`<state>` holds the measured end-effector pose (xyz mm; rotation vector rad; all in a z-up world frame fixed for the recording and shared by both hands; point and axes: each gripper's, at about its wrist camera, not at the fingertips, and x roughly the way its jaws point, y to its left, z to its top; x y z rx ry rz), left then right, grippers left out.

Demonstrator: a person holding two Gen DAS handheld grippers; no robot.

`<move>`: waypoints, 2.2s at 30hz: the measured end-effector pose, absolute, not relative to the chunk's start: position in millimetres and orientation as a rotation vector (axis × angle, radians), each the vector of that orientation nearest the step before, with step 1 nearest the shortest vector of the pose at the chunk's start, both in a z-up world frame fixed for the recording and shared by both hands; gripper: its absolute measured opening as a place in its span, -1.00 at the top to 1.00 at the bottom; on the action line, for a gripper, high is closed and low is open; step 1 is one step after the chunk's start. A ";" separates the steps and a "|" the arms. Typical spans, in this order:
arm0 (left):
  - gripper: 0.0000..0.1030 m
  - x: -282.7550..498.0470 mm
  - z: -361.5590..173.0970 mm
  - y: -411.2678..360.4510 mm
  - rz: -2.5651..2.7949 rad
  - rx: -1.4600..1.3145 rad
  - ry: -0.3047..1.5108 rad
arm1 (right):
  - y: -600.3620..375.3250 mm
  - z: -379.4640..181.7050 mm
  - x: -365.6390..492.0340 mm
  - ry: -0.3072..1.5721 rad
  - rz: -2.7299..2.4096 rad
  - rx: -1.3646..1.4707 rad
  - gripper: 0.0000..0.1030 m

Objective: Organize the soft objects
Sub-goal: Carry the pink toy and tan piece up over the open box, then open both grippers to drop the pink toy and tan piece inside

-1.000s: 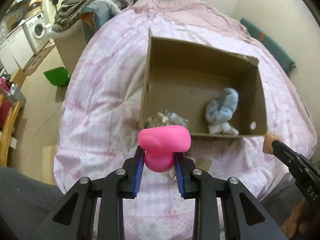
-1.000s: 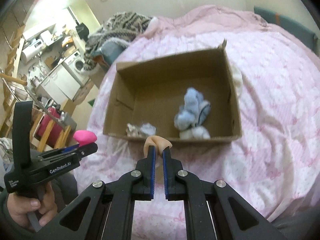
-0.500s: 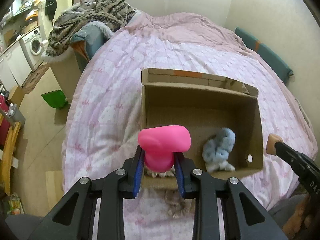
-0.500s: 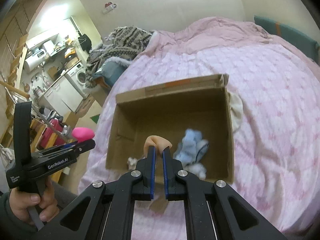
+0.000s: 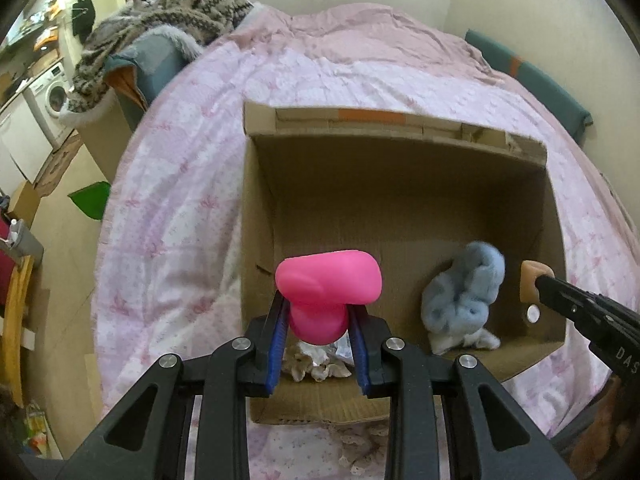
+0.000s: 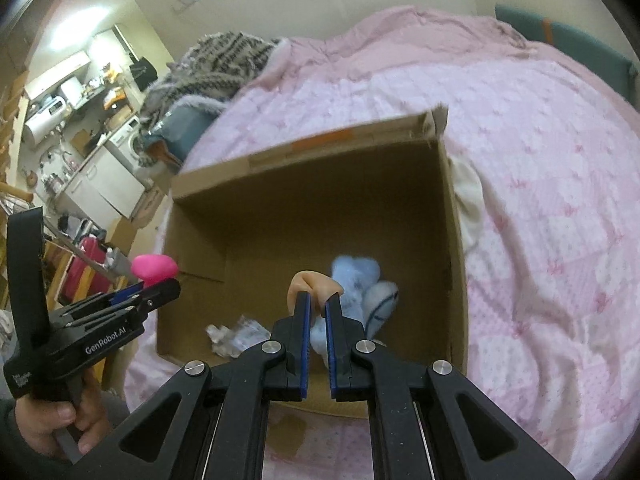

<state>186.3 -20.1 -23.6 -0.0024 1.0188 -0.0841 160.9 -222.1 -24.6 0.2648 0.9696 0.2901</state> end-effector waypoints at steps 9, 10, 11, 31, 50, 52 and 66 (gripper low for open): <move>0.49 192.7 -39.5 -22.2 -0.117 -0.025 1.032 | -214.9 -48.0 167.7 1.050 0.290 0.237 0.83; 0.49 192.3 -40.0 -21.6 -0.117 -0.028 1.031 | -214.0 -49.2 168.0 1.058 0.291 0.238 0.83; 0.49 192.5 -40.1 -21.8 -0.118 -0.026 1.031 | -213.8 -50.7 167.8 1.064 0.292 0.239 0.83; 0.49 193.4 -46.7 -25.3 -0.128 -0.026 1.047 | -212.3 -59.5 170.3 1.106 0.282 0.241 0.75; -0.29 184.8 -25.4 -25.5 -0.122 -0.015 0.953 | -224.1 -34.0 163.5 0.955 0.273 0.294 -0.49; -0.32 182.9 -23.6 -24.8 -0.129 -0.012 0.958 | -226.0 -33.4 164.5 0.954 0.272 0.311 -0.63; -0.33 162.0 -8.5 -2.6 -0.081 -0.032 0.939 | -225.8 -30.6 151.3 0.992 0.275 0.309 -0.69</move>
